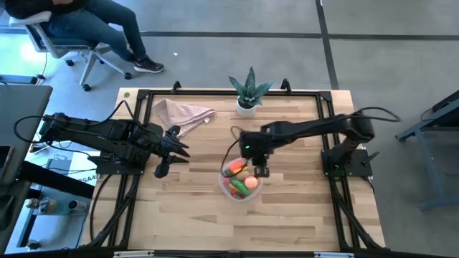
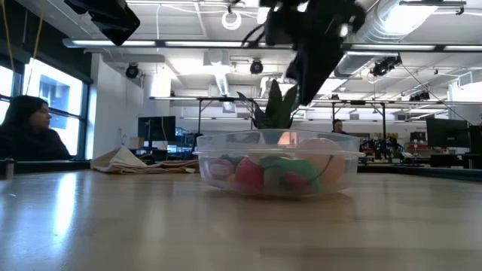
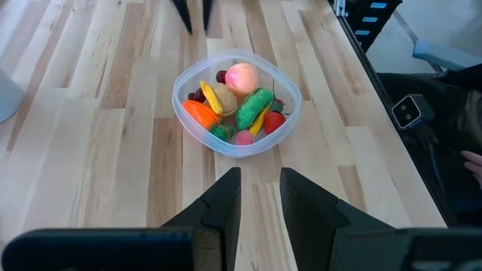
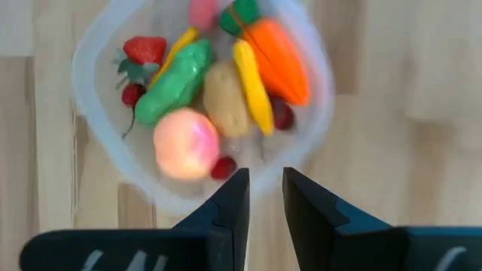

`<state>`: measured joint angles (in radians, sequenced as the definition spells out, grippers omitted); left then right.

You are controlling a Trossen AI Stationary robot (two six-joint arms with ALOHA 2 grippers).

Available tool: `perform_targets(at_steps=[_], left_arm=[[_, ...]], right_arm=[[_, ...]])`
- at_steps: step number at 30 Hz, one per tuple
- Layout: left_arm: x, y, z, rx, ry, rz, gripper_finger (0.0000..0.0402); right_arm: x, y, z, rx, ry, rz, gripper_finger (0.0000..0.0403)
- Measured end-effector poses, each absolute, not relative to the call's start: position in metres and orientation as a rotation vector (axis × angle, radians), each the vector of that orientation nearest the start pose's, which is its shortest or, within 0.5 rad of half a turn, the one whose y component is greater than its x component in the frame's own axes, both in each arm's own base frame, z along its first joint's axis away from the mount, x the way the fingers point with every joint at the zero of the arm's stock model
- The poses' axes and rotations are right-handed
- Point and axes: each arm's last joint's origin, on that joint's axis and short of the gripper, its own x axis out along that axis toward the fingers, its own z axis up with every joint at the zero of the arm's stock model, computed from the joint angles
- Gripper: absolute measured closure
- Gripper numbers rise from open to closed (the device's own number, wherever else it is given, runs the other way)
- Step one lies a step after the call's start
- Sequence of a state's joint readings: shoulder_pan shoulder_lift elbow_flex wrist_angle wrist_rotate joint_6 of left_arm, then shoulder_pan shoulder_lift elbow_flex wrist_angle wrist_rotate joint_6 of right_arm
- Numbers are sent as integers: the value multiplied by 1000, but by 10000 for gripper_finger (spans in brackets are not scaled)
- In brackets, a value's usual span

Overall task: Pick and placing Produce into tupperware
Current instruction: Return to Home Position

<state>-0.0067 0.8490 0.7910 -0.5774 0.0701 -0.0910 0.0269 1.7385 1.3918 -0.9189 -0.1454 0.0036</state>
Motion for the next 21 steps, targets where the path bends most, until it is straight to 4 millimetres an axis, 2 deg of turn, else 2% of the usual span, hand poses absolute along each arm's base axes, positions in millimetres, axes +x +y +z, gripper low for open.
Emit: perform_targets(at_steps=[4,8,12,15,18,21], left_arm=[[171,-3,290,-108,638,-45,318],[171,-3,290,-108,638,-46,318],[171,-3,290,-108,638,-46,318],[171,-3,290,-108,638,-46,318],[171,-3,290,-108,638,-46,318],[171,-3,290,-108,638,-46,318]], right_arm=[[308,10,292,43,1200,19,337],[268,10,337,44,1062,-59,365],[227,13,366,92,954,-127,398],[196,13,357,145,903,-186,395],[168,13,327,250,856,-214,393],[163,18,304,390,641,-69,401]])
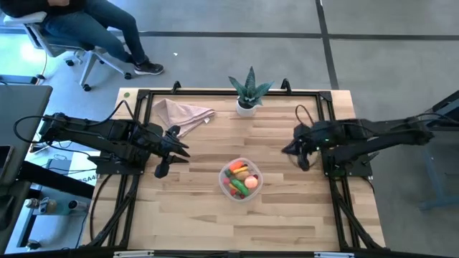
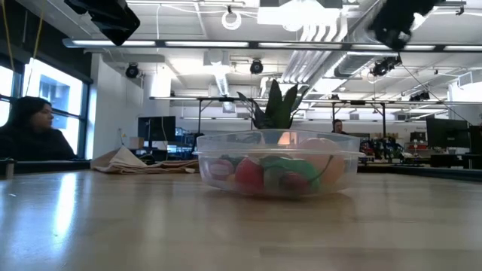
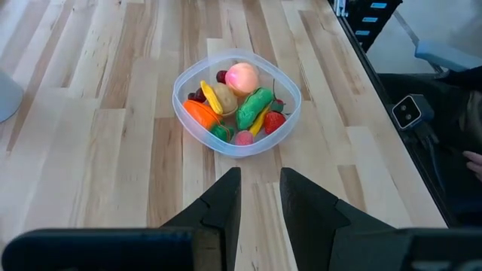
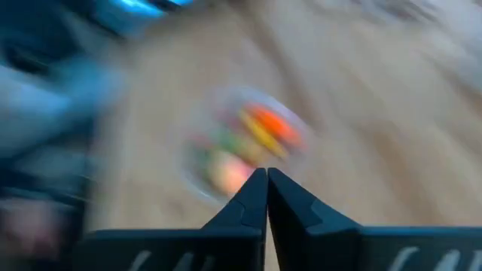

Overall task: Pick and placing Produce into tupperware
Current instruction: Return to Home Position

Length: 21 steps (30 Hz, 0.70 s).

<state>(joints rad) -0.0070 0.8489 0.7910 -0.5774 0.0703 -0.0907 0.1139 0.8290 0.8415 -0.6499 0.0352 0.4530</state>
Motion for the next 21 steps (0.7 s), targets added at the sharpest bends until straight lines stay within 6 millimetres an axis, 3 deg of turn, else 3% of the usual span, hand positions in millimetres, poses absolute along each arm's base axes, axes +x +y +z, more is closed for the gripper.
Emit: perform_targets(at_steps=[4,7,14,21], left_arm=[[171,-3,290,-108,638,-46,318],[171,-3,290,-108,638,-46,318],[171,-3,290,-108,638,-46,318],[171,-3,290,-108,638,-46,318]], right_arm=[[172,29,306,341,209,359,399],[166,30,313,173,57,508,400],[126,16,326,66,-53,433,402],[76,5,332,60,-153,143,403]])
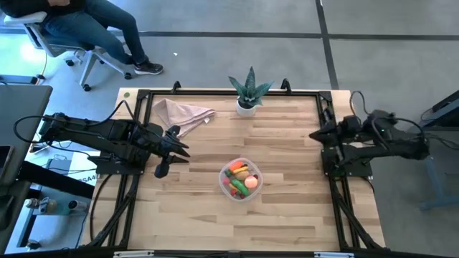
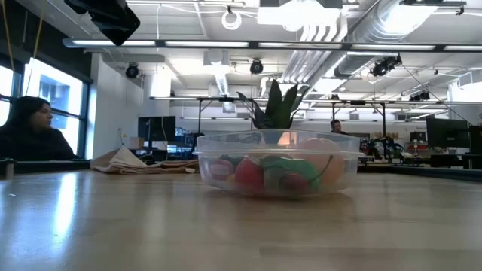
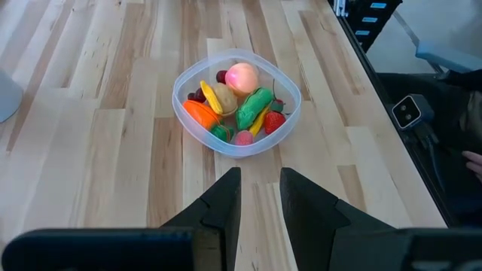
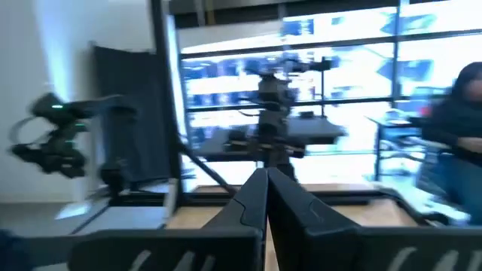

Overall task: Pick and placing Produce into tupperware
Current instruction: Return to Home Position

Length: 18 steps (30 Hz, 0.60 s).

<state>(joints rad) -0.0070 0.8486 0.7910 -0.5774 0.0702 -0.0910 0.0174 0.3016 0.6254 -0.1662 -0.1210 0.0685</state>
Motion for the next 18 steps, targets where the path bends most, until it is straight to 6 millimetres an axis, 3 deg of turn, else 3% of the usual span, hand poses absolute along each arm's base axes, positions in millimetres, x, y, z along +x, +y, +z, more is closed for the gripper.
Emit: perform_targets(at_steps=[9,18], left_arm=[[171,-3,290,-108,638,-46,318],[171,-3,290,-108,638,-46,318]], right_arm=[[49,-1,318,85,-171,-32,403],[65,-1,274,154,-172,-29,403]])
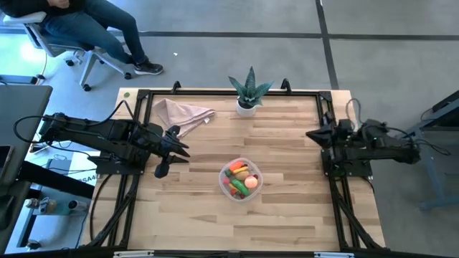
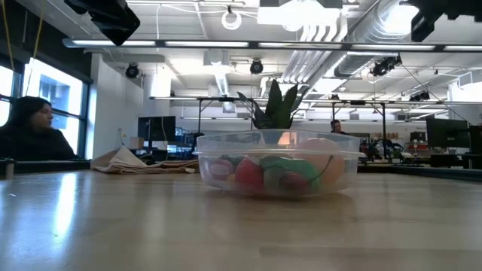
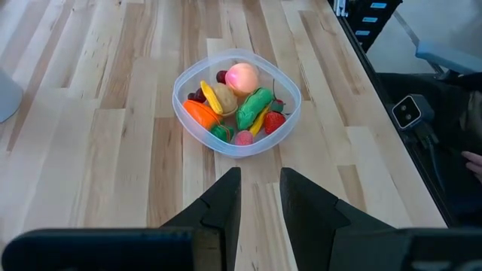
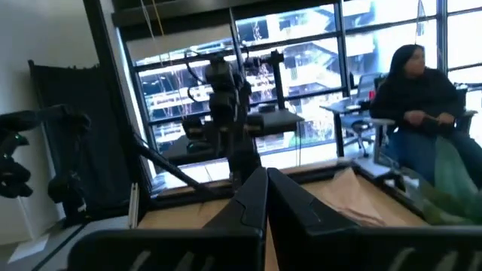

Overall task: Pick and placing Produce into tupperware
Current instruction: Return to Home Position

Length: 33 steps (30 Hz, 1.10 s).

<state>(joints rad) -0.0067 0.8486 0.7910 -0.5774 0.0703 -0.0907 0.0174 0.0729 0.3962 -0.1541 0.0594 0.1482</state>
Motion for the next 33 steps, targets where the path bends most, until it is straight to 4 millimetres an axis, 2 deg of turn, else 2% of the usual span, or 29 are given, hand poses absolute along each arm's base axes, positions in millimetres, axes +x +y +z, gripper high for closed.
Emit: perform_targets(at_steps=[8,17,28,33], left_arm=[[171,-3,290,-108,638,-46,318],[171,-3,290,-108,638,-45,318],[171,-3,290,-108,638,-45,318],[171,-3,290,-108,638,-45,318]], right_arm=[[85,0,235,167,-173,-29,403],[97,0,197,189,-119,-23,403],[99,0,181,146,-27,-36,403],[99,-1,172,262,60,-94,403]])
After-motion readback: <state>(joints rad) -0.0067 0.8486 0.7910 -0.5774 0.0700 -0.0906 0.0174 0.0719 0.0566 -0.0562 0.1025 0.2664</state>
